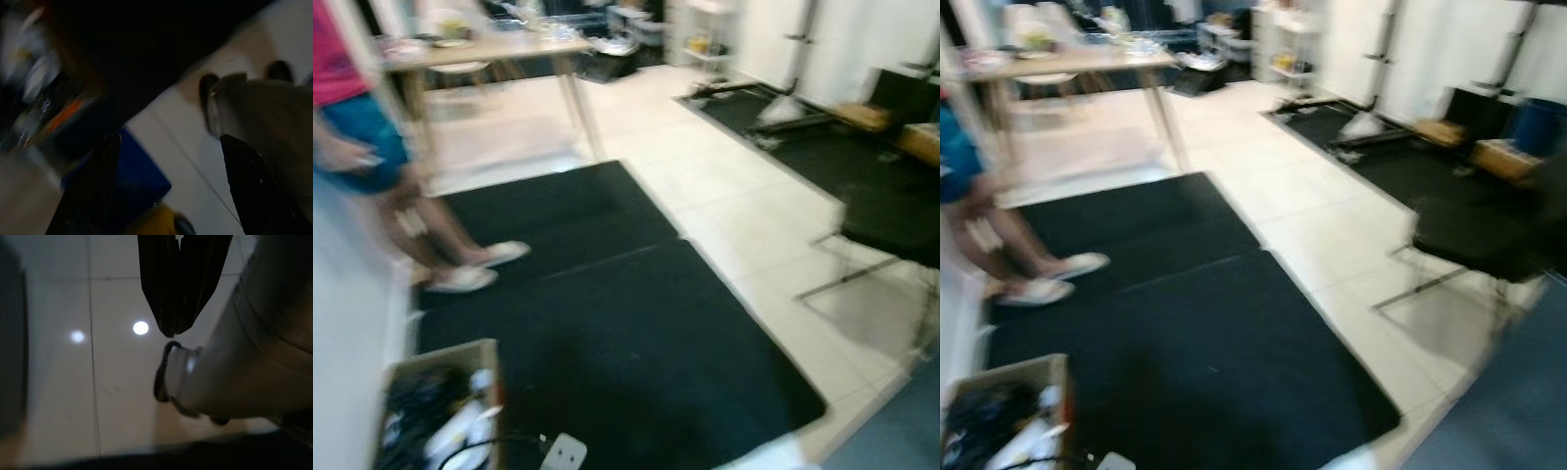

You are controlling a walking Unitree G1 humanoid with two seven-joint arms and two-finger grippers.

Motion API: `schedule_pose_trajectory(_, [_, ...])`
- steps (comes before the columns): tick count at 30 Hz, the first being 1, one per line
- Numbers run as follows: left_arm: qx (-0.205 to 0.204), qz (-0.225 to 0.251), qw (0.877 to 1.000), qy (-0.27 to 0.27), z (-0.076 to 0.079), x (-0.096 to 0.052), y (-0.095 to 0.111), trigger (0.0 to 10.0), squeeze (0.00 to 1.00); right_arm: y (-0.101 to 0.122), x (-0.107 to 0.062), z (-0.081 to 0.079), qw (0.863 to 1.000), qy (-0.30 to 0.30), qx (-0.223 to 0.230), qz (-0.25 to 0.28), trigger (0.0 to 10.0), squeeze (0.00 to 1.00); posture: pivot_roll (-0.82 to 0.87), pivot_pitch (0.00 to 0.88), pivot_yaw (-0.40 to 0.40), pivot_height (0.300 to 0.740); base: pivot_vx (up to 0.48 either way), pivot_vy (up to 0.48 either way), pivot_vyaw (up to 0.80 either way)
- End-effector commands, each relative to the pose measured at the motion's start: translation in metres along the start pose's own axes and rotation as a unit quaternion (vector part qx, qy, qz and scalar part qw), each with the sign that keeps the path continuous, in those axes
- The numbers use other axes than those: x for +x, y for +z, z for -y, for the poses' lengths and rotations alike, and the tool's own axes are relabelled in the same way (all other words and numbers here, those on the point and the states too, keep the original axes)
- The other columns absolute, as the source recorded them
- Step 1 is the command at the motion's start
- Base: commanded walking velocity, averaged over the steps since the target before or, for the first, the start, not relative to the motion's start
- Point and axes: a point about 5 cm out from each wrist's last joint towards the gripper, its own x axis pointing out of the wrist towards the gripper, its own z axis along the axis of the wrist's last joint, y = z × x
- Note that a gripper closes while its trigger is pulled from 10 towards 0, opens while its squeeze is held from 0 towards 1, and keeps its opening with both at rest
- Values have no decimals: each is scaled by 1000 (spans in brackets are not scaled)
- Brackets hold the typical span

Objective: Restocking fridge

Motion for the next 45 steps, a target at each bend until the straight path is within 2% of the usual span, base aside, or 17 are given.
schedule_pose_trajectory(1, [0,-25,999,-20,11,0,-10,10000,0,-5,0,-4,1000,8,0,-7,10000,0,-43,0,-18,740,0,0,775])
schedule_pose_trajectory(10, [-2,-24,999,-21,11,0,-10,10000,0,-5,0,-3,1000,6,2,-5,10000,0,-45,0,-19,740,0,0,774])
schedule_pose_trajectory(15, [-3,-25,999,-22,12,0,-10,10000,0,-4,0,0,1000,-9,4,-6,10000,0,-46,0,-19,740,0,0,0])
schedule_pose_trajectory(35, [4,-25,1000,-19,10,0,-10,10000,0,-2,0,-2,1000,-4,3,-3,10000,0,-45,0,-18,740,0,0,0])
schedule_pose_trajectory(45, [18,-26,999,-18,8,-1,-11,10000,0,-2,0,-2,1000,-1,2,-2,10000,0,-45,0,-16,740,376,0,0])
